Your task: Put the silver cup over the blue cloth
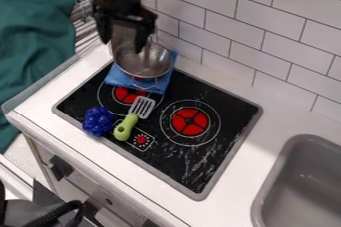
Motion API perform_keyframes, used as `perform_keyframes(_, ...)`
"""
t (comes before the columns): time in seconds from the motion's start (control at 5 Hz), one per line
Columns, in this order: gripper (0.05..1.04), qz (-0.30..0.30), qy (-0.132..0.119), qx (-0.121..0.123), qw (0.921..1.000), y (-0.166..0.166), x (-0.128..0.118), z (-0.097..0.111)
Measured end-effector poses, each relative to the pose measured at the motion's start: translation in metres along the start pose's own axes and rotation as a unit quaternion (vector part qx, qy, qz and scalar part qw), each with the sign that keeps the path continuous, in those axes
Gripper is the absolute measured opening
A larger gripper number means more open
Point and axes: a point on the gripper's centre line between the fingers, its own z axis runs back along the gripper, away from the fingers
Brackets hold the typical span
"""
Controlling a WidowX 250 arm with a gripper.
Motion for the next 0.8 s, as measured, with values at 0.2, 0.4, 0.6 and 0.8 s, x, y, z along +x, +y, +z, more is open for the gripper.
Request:
perform_keyframes(0.2, 1.005, -0.014, -0.007, 0.0, 0.9999, -0.017, -0.011, 0.014)
perform_keyframes(0.4, 1.001, -0.008, -0.003, -0.027, 0.9996, -0.039, -0.028, 0.02)
perform_keyframes(0.6, 1.002, -0.016, 0.012, -0.054, 0.9983, -0.059, -0.045, 0.012)
perform_keyframes(0.8, 1.001, -0.02, 0.016, -0.052, 0.9983, -0.068, -0.055, 0.008)
